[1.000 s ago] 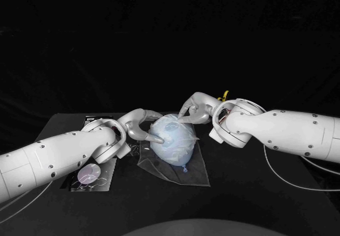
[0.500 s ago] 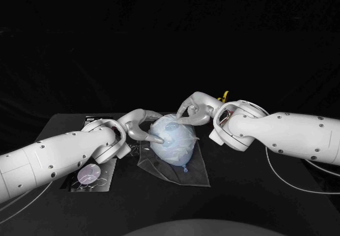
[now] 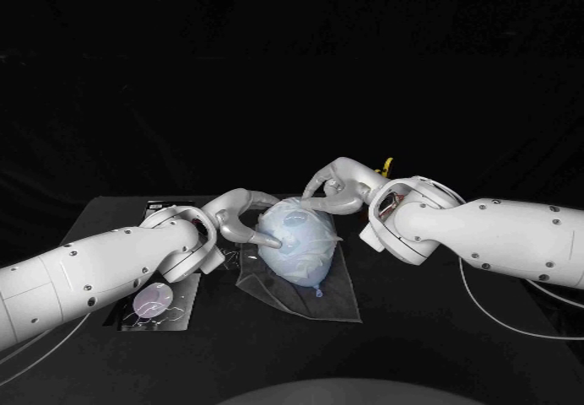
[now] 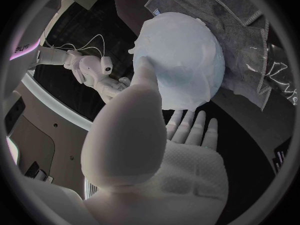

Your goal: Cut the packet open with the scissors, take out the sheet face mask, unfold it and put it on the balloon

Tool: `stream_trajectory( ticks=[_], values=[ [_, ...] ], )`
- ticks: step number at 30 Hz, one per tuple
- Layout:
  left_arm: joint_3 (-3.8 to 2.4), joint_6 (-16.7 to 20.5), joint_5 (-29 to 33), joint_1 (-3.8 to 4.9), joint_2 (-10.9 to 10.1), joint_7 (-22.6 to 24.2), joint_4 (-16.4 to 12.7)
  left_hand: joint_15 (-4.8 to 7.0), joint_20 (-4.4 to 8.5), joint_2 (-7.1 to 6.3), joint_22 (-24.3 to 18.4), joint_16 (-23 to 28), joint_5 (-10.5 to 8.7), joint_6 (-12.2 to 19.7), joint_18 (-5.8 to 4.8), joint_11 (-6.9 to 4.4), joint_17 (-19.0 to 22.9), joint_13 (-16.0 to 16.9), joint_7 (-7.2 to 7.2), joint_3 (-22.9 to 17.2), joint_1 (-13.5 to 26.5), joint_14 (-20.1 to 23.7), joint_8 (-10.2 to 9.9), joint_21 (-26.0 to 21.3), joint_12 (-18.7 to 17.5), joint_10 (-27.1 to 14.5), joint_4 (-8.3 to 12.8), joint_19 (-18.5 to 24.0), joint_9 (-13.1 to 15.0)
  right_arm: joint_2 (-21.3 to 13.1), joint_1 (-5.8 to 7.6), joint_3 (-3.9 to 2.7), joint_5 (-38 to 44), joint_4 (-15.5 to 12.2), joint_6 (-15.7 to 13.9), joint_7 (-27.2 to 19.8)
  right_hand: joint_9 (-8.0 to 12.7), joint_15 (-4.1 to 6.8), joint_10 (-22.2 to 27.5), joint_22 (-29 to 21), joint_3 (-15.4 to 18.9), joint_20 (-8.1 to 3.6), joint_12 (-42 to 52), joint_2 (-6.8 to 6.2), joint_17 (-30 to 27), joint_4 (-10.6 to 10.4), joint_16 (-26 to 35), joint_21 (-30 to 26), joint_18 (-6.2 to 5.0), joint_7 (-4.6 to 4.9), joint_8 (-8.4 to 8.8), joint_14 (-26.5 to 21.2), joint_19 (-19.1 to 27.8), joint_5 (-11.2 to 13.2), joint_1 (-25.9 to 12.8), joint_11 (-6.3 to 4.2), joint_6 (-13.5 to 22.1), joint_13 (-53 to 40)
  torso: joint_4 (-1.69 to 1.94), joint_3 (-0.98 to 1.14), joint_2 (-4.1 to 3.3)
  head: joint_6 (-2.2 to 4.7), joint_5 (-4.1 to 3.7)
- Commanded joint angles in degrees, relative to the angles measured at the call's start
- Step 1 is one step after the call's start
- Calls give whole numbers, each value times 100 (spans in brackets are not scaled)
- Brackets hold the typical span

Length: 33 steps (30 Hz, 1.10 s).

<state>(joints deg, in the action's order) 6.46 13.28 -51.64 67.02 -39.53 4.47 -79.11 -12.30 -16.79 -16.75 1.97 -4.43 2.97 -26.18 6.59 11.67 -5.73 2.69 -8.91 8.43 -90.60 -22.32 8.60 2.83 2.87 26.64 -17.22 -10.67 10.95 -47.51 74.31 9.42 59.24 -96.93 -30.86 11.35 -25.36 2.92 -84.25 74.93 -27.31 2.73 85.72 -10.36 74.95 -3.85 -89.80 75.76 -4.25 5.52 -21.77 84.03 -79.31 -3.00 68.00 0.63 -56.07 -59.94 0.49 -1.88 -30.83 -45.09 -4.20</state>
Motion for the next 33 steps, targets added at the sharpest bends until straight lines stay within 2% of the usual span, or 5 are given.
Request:
stream_trajectory(
  ticks=[1,8,15,21,33],
  values=[
    [0,-83,21,-1,9,10,-16,6,6,37,9,5,14,-20,102,35,7,-8,-254,-32,3,40,25,30,-15,-8,-11,-30,7,-26,-6,-3,286,-3,-604,50,-1,-71,-575,95,182,83,428,-71,1505,-109,-20,-26,33,49,96,597,-17,14,-126,82,92,-3006,3,4,0,11,10],
    [0,-84,22,-1,7,10,-17,4,6,37,10,10,14,-17,112,31,8,-10,-257,-33,5,43,25,32,-23,-18,-11,-34,7,-21,-17,-3,423,66,-207,401,-37,-111,-575,96,468,150,428,-115,1505,-315,-20,-44,20,85,230,597,-12,15,-235,119,127,-3006,-2,1,0,-4,13],
    [0,-84,23,-1,3,8,-21,4,6,37,10,10,14,-17,112,31,8,-10,-257,-33,5,43,25,32,-23,-18,-11,-34,7,85,-85,-2,458,153,122,546,-52,-121,-575,113,595,170,428,-76,1505,-430,-20,-37,20,91,302,597,-19,18,-220,128,130,-3006,1,4,-5,-10,17],
    [0,-84,26,-1,1,6,-29,4,6,37,10,10,14,-17,112,31,8,-10,-257,-33,5,43,25,32,-23,-18,-11,-34,7,178,-153,-2,464,257,251,616,-68,-118,-575,118,622,174,428,-16,1505,-456,-20,-40,18,85,332,597,-21,16,-116,122,90,-3006,3,2,-4,-17,17],
    [0,-82,29,0,-10,4,-37,4,6,37,10,10,14,-17,112,31,8,-10,-257,-33,5,43,25,32,-23,-18,-11,-34,7,272,-192,-2,463,317,388,619,-86,-115,-575,133,642,175,428,43,1505,-471,-20,-32,20,74,359,597,-30,13,-1,115,29,-3006,-2,2,-2,-32,26]
  ],
)
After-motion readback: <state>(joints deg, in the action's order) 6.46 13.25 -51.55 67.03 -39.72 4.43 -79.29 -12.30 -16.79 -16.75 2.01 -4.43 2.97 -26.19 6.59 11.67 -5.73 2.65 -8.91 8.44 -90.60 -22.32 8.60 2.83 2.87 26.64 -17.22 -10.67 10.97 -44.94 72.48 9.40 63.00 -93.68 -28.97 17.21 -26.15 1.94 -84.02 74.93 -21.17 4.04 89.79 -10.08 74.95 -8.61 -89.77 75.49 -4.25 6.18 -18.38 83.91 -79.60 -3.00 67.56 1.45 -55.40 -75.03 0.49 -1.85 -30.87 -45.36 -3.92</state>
